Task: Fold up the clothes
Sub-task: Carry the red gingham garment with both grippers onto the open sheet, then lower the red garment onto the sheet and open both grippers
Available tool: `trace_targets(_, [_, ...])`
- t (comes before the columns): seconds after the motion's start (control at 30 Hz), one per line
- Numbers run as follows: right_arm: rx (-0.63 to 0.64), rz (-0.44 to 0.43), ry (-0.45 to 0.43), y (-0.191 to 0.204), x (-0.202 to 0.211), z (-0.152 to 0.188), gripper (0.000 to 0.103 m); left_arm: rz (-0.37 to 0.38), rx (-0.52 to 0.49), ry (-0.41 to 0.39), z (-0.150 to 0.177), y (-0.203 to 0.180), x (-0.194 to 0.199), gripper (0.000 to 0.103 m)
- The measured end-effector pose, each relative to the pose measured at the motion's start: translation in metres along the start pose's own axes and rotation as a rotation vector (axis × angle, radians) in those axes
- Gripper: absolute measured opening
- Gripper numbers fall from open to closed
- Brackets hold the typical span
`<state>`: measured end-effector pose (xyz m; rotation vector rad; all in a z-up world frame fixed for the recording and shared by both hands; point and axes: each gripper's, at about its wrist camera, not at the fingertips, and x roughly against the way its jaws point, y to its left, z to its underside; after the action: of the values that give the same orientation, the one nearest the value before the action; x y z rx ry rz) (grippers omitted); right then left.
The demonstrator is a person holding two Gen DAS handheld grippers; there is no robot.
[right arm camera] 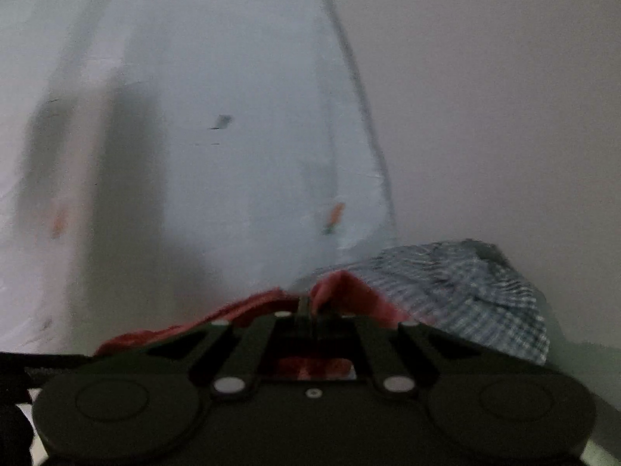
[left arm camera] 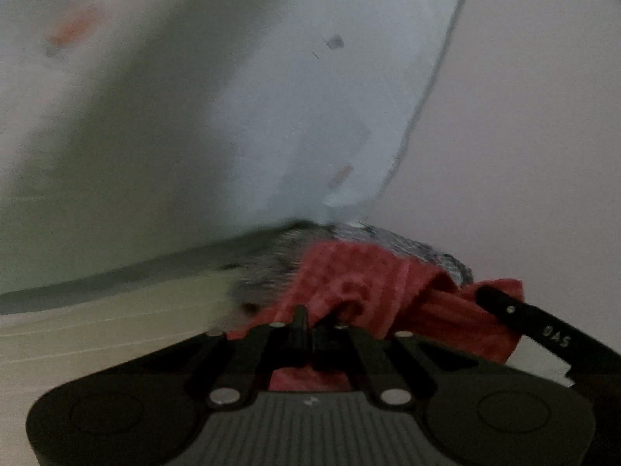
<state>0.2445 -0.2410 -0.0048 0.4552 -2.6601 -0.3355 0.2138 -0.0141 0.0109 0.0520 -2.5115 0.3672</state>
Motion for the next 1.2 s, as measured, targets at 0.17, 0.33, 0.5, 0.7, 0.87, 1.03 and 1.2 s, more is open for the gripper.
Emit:
trace_targets(0.17, [0.057,-0.083,0.058,0.052,0.054,0.033,0.002,-0.103,0.092,-0.017,0.055,0.052,0.103,0.001])
trace_targets(0.33, [0.116,-0.167,0.131,0.106,0.107,0.072,0.002,-0.204,0.196,0.046,0.109,0.110,0.188,0.001])
trace_targets(0.5, [0.175,-0.251,0.204,0.160,0.160,0.111,0.002,-0.303,0.255,0.046,0.131,0.159,0.271,0.001])
trace_targets(0.7, [0.215,-0.322,0.224,0.218,0.150,0.120,0.002,-0.392,0.320,-0.057,0.122,0.222,0.321,0.002])
trace_targets(0.87, [0.270,-0.315,0.195,0.277,0.092,0.124,0.030,-0.504,0.360,-0.106,0.108,0.285,0.311,0.018])
trace_targets(1.03, [0.297,-0.216,0.230,0.301,0.062,0.144,0.055,-0.563,0.390,-0.088,0.122,0.325,0.305,0.069])
trace_targets(1.2, [0.286,-0.143,0.362,0.277,0.061,0.200,0.066,-0.576,0.465,0.019,0.171,0.347,0.307,0.072])
